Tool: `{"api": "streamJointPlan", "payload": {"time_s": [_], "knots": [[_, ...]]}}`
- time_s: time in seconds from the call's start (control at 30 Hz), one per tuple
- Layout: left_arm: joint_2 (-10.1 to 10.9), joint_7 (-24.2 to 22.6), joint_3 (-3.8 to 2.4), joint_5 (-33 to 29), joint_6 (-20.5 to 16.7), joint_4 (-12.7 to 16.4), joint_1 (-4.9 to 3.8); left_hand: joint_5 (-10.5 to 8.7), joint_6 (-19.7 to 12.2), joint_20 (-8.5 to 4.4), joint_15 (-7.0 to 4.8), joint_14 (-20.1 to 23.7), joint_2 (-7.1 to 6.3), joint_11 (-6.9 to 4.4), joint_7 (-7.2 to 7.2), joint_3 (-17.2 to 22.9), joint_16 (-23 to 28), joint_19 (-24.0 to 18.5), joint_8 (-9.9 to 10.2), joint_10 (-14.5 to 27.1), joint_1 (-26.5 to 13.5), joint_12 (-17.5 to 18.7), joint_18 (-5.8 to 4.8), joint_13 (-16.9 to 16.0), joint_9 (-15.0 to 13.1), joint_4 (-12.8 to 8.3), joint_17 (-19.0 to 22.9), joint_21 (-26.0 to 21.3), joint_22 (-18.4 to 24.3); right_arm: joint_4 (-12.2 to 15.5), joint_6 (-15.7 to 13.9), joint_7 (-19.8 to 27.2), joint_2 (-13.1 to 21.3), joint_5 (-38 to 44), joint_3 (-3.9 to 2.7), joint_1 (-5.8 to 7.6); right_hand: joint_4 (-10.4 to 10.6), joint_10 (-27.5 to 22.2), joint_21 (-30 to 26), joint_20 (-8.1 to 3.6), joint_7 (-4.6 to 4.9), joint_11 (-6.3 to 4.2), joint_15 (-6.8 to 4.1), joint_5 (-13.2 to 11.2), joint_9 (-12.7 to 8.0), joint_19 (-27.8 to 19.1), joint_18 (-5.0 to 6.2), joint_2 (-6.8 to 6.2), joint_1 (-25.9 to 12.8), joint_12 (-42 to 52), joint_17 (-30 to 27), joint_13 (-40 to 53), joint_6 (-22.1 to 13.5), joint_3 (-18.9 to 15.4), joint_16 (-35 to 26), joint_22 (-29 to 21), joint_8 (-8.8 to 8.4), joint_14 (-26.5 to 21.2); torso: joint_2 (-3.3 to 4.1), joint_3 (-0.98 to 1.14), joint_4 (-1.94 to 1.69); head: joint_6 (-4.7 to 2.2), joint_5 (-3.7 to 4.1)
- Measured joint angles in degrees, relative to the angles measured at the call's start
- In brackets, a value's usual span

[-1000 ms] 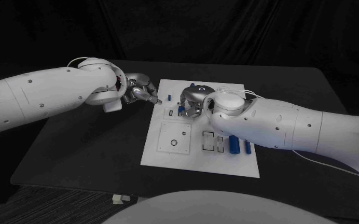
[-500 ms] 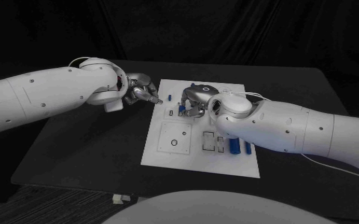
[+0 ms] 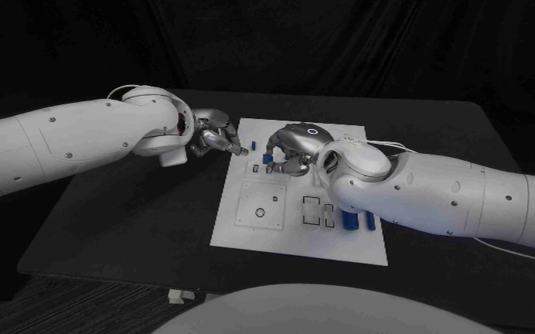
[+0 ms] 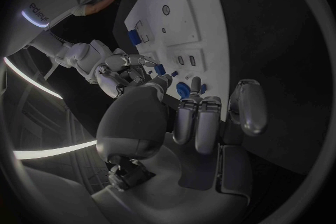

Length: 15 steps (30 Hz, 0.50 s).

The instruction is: Assemble the parts on the task board

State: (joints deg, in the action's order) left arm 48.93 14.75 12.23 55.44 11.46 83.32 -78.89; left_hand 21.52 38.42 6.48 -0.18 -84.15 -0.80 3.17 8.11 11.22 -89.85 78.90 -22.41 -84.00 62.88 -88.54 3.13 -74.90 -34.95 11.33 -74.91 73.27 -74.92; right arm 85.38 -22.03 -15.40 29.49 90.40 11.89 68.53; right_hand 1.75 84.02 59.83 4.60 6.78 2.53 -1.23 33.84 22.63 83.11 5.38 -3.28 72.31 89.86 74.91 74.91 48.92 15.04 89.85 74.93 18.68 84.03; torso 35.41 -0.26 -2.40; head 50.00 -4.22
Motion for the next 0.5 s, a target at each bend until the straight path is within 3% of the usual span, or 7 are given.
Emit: {"api": "streamJointPlan", "payload": {"time_s": [0.1,0.13,0.23,0.37,0.5], "knots": [[-0.2,-1.0,0.0,-1.5,0.5,-0.2,0.03,-0.28,0.5,0.05,0.21,0.2,0.06,0.22,0.03,-1.0,0.0,-0.5,0.0,0.0,-0.1,0.5,0.86,0.0,0.8,1.0,0.0,-0.8,0.0,0.9,-0.7,0.3,0.7,0.0,0.0,0.02,0.1,0.0,0.0,0.0,-0.2,0.0,0.0,0.0,0.0,0.0,0.0,0.0,0.0,0.0,0.0,0.0,0.2,0.2,0.0,0.0,-0.05,0.0,0.0,0.0,0.01,0.0,0.01],[-0.2,-1.4,0.0,-2.1,0.6,-0.2,0.03,-1.48,0.8,0.05,0.21,0.2,0.06,0.34,-0.01,-1.5,0.0,-0.5,0.0,0.1,-0.1,0.5,0.86,0.0,1.0,1.3,0.0,-0.8,0.0,1.2,-0.9,0.4,0.8,0.0,0.0,0.02,0.1,0.0,0.0,0.0,-0.21,0.0,-0.12,0.0,0.0,0.0,0.0,0.0,0.0,0.0,0.0,0.0,0.2,0.2,0.0,0.0,-0.06,-0.1,0.0,0.0,0.01,0.0,0.01],[-0.1,-3.2,0.0,-4.5,1.1,-0.5,0.04,-7.75,2.7,0.03,0.21,0.2,-0.87,0.35,-0.4,-4.0,0.0,-0.5,0.0,0.1,1.2,0.4,0.86,0.0,2.1,1.1,0.0,-0.4,0.0,1.8,-1.6,0.7,1.4,0.0,0.01,0.04,0.0,0.0,0.0,0.0,-0.01,0.0,-0.2,0.0,0.0,0.0,0.0,-0.01,0.0,0.0,0.0,0.0,0.4,0.3,0.0,0.0,-0.16,-0.2,0.0,-0.01,0.01,0.0,-0.01],[0.2,-6.3,0.0,-6.9,2.3,-1.2,0.05,-8.47,3.5,-0.24,0.21,0.2,-1.31,0.35,-0.6,-6.4,0.0,0.3,0.0,0.1,2.1,0.2,0.85,0.0,3.1,1.9,0.0,0.5,0.0,2.4,-2.2,0.9,2.0,0.0,0.02,0.04,0.0,0.0,0.0,0.0,-0.01,0.0,-0.2,0.0,0.0,0.0,0.0,-0.01,0.0,0.0,0.0,0.0,0.4,0.3,0.0,0.0,-0.16,-0.2,0.01,-0.02,0.0,0.0,-0.01],[0.2,-9.0,0.0,-8.3,3.9,-1.6,0.06,-10.57,3.9,-0.24,0.2,0.2,-0.99,0.34,-0.63,-9.7,0.0,0.3,0.0,0.1,2.4,0.2,0.85,0.0,4.3,4.0,0.0,0.5,0.0,2.9,-2.6,1.1,2.3,0.2,0.02,0.04,0.0,0.0,0.0,0.0,0.0,0.0,-0.2,0.0,0.0,0.0,0.0,-0.01,0.0,0.0,0.0,0.0,0.4,0.3,0.0,0.0,-0.21,-0.2,0.04,-0.03,-0.03,0.0,0.15]]}}
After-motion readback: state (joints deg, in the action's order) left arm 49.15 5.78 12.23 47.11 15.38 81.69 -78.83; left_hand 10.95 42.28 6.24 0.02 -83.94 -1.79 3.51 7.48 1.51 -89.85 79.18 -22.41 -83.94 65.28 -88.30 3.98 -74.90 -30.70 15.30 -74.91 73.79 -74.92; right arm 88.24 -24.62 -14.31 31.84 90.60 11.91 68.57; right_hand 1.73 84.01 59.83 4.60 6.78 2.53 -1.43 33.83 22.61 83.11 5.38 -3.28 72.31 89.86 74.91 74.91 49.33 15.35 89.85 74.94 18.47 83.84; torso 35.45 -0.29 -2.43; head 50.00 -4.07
